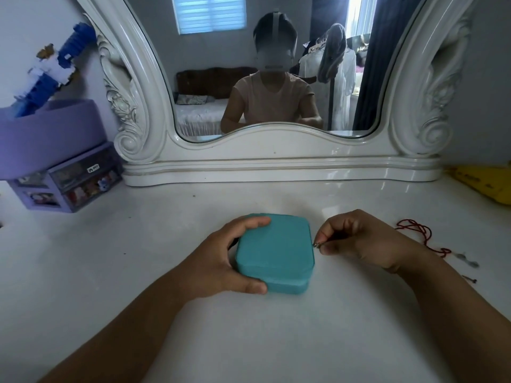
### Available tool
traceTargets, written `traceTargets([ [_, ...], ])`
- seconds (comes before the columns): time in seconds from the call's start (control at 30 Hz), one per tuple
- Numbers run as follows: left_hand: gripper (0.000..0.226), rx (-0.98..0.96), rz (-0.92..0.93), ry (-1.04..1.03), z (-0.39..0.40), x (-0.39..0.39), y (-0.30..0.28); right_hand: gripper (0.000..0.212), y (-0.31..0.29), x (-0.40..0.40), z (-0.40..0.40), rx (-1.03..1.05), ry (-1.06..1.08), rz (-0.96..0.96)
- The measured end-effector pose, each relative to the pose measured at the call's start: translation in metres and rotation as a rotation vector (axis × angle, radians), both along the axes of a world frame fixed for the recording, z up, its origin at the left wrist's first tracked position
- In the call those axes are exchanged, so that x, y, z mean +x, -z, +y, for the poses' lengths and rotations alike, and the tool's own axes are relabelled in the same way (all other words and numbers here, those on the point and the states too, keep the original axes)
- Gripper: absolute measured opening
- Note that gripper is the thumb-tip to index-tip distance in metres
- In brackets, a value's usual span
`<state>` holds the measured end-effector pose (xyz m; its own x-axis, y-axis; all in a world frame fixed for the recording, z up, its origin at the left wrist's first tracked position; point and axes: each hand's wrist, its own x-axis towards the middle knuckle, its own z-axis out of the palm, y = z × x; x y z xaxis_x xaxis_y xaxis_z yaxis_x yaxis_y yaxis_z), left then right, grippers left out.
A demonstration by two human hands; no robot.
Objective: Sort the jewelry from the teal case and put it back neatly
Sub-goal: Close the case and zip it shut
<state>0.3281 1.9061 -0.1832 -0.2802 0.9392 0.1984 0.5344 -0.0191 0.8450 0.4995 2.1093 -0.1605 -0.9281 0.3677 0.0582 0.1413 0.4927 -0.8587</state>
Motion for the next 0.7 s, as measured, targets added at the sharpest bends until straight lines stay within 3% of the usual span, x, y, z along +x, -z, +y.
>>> traceTargets([
  [0.17, 0.086, 0.05, 0.001, -0.222, 0.006, -0.004, 0.003, 0.017, 0.001, -0.006, -0.022, -0.023, -0.063, -0.03],
  [0.3, 0.09, 0.011, 0.105, -0.298, 0.012, -0.005, 0.009, 0.011, 0.006, -0.012, -0.04, -0.038, -0.091, -0.002],
  [0.4, 0.092, 0.01, 0.083, -0.321, 0.016, -0.008, 0.01, 0.015, 0.006, -0.014, -0.049, -0.07, -0.183, 0.011],
  [0.47, 0.091, -0.003, 0.07, -0.304, 0.017, -0.01, 0.01, 0.013, 0.002, -0.014, -0.045, -0.099, -0.108, 0.103],
  [0.53, 0.088, 0.003, 0.038, -0.273, 0.016, -0.009, 0.009, 0.007, -0.002, -0.014, -0.036, -0.111, 0.128, 0.215],
  [0.57, 0.088, 0.018, 0.025, -0.251, 0.016, -0.008, 0.009, 0.01, -0.003, -0.014, -0.033, -0.105, 0.231, 0.218],
  [0.6, 0.088, 0.042, 0.017, -0.225, 0.016, -0.007, 0.009, 0.027, -0.002, -0.015, -0.032, -0.118, 0.284, 0.181],
  [0.67, 0.088, 0.089, 0.024, -0.167, 0.016, -0.002, 0.007, 0.064, 0.003, -0.018, -0.036, -0.259, 0.26, 0.066],
  [0.7, 0.088, 0.103, 0.044, -0.139, 0.017, 0.001, 0.006, 0.071, 0.003, -0.02, -0.039, -0.369, 0.222, 0.045],
])
